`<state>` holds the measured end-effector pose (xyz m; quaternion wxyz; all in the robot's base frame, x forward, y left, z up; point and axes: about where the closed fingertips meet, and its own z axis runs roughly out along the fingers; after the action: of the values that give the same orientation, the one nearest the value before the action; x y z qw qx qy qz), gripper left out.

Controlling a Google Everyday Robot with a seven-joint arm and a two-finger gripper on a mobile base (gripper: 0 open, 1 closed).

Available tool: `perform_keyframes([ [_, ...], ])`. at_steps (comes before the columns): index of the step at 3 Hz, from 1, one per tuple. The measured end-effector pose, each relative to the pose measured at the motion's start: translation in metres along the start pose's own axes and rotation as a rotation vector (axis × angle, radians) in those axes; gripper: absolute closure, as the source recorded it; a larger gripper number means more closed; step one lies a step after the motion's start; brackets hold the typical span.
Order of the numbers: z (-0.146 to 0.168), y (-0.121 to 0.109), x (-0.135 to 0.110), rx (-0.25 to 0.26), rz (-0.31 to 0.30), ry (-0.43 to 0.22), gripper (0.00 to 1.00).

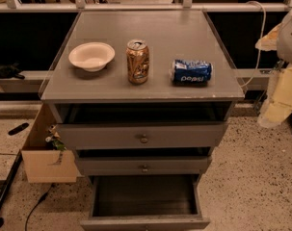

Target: Close bottom drawer

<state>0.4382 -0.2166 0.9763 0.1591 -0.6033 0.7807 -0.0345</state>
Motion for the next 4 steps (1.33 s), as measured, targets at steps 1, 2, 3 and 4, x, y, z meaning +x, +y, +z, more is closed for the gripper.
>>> perform_keyframes([
  [1, 0.001, 0.002, 0.002, -0.003, 0.006, -0.01, 0.0],
  [2, 0.003, 0.009, 0.007, -0.018, 0.027, -0.049, 0.0],
  [3, 0.016, 0.035, 0.022, -0.018, 0.041, -0.144, 0.0],
  [4, 0.057, 0.065, 0.056, -0.002, 0.101, -0.288, 0.0],
])
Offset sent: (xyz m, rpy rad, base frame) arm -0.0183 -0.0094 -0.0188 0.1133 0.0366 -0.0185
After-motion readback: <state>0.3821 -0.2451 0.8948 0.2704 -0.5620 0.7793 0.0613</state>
